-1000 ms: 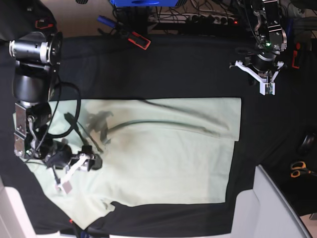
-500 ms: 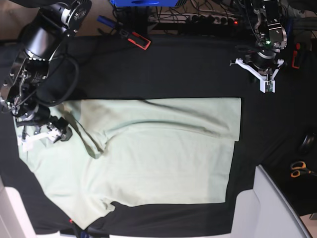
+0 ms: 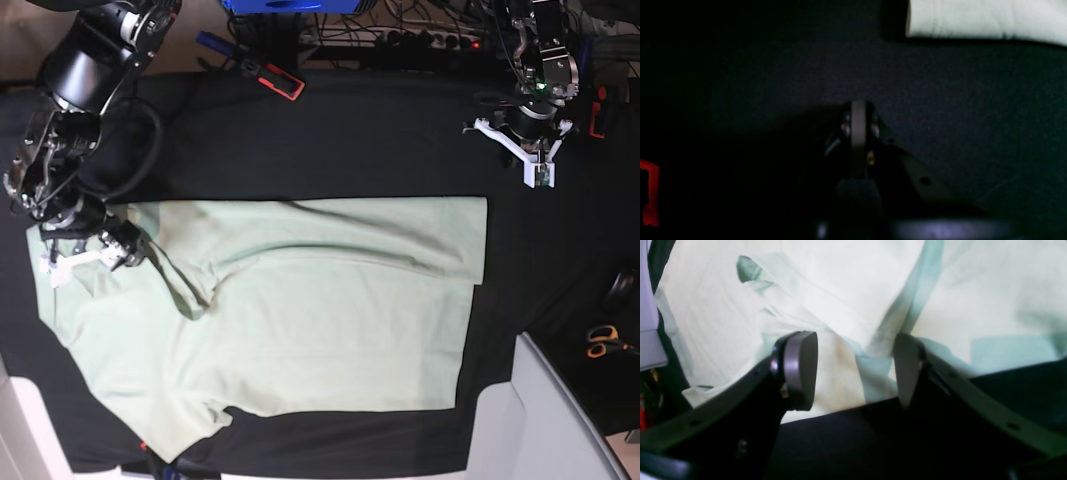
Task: Fold the T-shirt properly
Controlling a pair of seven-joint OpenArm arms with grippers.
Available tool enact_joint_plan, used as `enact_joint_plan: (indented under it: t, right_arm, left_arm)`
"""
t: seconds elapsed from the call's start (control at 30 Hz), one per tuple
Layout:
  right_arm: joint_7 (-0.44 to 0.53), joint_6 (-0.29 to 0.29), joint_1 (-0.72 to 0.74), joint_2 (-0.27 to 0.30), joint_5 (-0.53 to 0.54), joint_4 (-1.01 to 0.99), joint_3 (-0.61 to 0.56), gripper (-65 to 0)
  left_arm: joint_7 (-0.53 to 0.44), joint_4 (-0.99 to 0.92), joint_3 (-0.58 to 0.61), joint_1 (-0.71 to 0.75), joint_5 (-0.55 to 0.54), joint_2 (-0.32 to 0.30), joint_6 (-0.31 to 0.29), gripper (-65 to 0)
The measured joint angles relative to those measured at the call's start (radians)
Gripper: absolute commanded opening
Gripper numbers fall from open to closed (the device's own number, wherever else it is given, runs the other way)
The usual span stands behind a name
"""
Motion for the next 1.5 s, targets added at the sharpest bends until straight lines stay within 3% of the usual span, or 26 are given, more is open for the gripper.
enact_joint_plan:
  t: [0.2,0.37,0.43,0.97,1.3,1.5]
  right_arm:
    - [0.045,0.0,0.002,0.001,-0.002,-0.068,0.0,-32.1]
    - [0.051,0.0,0.021,0.019,-0.002,-0.125,-0.004,-58.6]
    - [0.052,0.0,0.032,0.022,-0.002,-0.134,-0.002,-62.8]
    - [0.041,-0.007,0.134,0.044,-0.005,-0.14,-0.01,-64.9]
    - [0.052,-0.004,0.244,0.133,-0.008,-0.318,-0.011,-64.9]
    - [0.052,-0.005,0.288,0.144,-0.01,-0.331,-0.02,-64.9]
  left_arm:
    - [0.0,0.0,0.0,0.0,0.0,0.0,0.0,-65.0]
    - [0.0,0.0,0.0,0.0,0.0,0.0,0.0,-65.0]
    - [0.0,0.0,0.0,0.0,0.0,-0.001,0.0,-65.0]
    - [0.0,0.0,0.0,0.0,0.0,0.0,0.0,-65.0]
    - [0.0,0.0,0.0,0.0,0.0,-0.001,0.0,-65.0]
    - [0.0,0.0,0.0,0.0,0.0,-0.001,0.0,-65.0]
